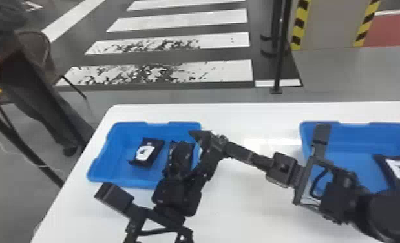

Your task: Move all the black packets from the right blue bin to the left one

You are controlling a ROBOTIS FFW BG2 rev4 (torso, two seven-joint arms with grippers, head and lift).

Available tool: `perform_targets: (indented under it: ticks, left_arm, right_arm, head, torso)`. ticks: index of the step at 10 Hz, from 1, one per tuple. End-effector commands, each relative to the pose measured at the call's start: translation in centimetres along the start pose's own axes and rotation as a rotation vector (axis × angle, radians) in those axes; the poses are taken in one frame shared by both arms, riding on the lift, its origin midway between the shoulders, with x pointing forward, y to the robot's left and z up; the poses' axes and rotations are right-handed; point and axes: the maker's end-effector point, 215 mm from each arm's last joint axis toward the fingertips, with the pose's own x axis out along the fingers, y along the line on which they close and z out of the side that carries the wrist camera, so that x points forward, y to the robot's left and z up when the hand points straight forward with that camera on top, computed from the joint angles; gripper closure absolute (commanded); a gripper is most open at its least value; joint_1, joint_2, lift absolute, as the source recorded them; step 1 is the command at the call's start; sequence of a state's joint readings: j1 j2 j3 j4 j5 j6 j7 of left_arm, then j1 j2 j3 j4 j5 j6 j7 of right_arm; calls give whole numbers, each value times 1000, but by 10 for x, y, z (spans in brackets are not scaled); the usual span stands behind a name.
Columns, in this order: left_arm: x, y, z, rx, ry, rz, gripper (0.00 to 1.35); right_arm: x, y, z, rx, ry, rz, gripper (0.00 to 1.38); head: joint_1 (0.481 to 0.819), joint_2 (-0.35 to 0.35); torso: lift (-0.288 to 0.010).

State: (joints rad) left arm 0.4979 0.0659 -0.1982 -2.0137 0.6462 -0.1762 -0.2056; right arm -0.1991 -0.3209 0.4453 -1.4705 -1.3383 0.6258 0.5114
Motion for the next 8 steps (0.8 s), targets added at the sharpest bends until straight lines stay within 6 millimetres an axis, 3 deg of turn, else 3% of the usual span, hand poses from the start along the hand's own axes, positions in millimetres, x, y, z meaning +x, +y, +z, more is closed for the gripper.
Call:
perform_targets:
  ticks: [1,3,4,5,6,8]
  left_arm:
    - [1,1,-2,25,11,-1,183]
    - [0,11,-2,101,30,13,183]
    - [-1,17,-8,139,61,23,326]
    - [-2,20,-6,196,93,38,961]
    - [-1,16,0,226,102,49,1216]
    - [0,12,11,272,69,42,1213]
  right_arm:
    - [11,7,-21,18,39,18,1217]
    - [14,12,-20,9,41,25,1217]
    - [13,12,-20,11,35,27,1217]
    - [14,12,-19,12,32,28,1217]
    - [14,13,-17,9,27,29,1217]
    - [15,16,-11,2,10,34,1217]
  head:
    - [695,190]
    - [695,226]
    - [695,235]
    - [695,238]
    - [695,239]
    - [695,244]
  torso:
    - [-140]
    - [-140]
    - [-140]
    - [-140]
    - [-140]
    - [-140]
